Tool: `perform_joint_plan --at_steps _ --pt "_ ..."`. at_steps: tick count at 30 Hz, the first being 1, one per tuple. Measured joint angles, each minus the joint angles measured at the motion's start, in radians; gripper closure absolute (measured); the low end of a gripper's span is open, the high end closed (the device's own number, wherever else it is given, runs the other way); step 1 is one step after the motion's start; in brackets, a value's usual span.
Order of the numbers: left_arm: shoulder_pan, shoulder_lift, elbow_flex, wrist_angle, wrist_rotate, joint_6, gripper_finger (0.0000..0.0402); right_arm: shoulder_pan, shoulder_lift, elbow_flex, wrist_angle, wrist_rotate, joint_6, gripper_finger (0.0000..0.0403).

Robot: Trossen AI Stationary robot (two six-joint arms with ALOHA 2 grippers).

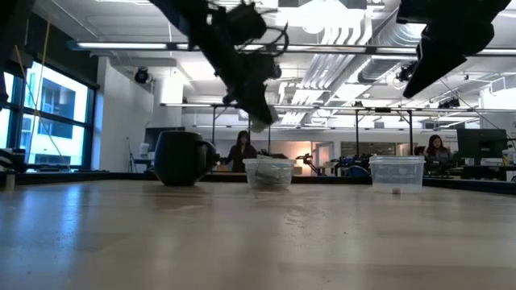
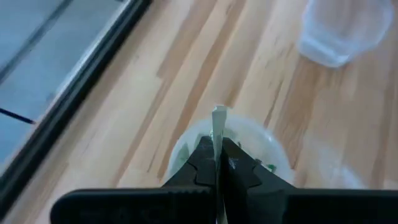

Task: Pick and place items into bin
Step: Put the light green stevia packet into the left transparent bin, then return to Home Position

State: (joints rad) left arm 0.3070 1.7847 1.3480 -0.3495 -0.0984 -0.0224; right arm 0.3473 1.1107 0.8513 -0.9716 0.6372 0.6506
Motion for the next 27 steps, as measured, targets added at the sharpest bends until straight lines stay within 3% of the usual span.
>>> perform_joint_plan --at_steps 5,13,21,27 --pt "0.028 0.081 0.0 0.098 0.088 0.026 0.0365 0.0 0.0 0.0 -0.021 -0.011 0.005 0.0222" --pt "0.039 0.191 -0.003 0.094 0.086 0.04 0.0362 0.0 0.0 0.0 -0.029 -0.042 0.03 0.0221" --pt "0.03 0.196 -0.002 0.103 0.087 0.019 0.0243 0.0 0.0 0.0 -0.035 -0.05 0.031 0.0222" --pt "-0.005 0.132 0.034 0.032 0.083 -0.008 0.0189 0.0 0.0 0.0 -0.035 -0.051 0.031 0.0221"
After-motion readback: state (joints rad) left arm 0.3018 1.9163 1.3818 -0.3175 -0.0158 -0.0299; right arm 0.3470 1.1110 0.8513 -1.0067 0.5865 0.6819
